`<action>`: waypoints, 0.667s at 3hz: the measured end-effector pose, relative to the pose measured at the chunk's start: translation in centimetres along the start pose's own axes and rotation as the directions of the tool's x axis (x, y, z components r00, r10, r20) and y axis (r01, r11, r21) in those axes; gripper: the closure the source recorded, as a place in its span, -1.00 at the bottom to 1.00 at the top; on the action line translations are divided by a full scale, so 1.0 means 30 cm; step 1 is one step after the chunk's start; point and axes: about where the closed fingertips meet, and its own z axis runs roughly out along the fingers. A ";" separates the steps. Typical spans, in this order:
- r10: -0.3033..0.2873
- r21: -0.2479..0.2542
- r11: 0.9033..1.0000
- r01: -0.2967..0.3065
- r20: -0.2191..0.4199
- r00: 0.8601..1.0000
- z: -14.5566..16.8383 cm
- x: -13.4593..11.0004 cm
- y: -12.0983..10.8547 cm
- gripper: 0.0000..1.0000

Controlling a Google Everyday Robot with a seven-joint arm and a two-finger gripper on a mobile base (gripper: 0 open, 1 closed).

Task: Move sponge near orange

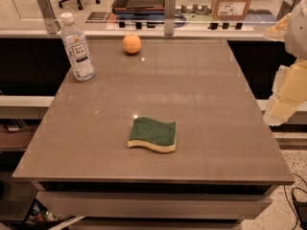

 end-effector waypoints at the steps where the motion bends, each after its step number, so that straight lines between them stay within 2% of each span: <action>1: 0.000 0.000 1.000 0.000 0.000 1.000 0.000 0.000 0.000 -1.00; 2: -0.003 -0.001 1.000 0.003 0.016 1.000 -0.001 -0.009 0.001 -1.00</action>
Offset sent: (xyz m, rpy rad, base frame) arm 0.0011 0.0047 -0.0032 0.0325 0.0075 0.0191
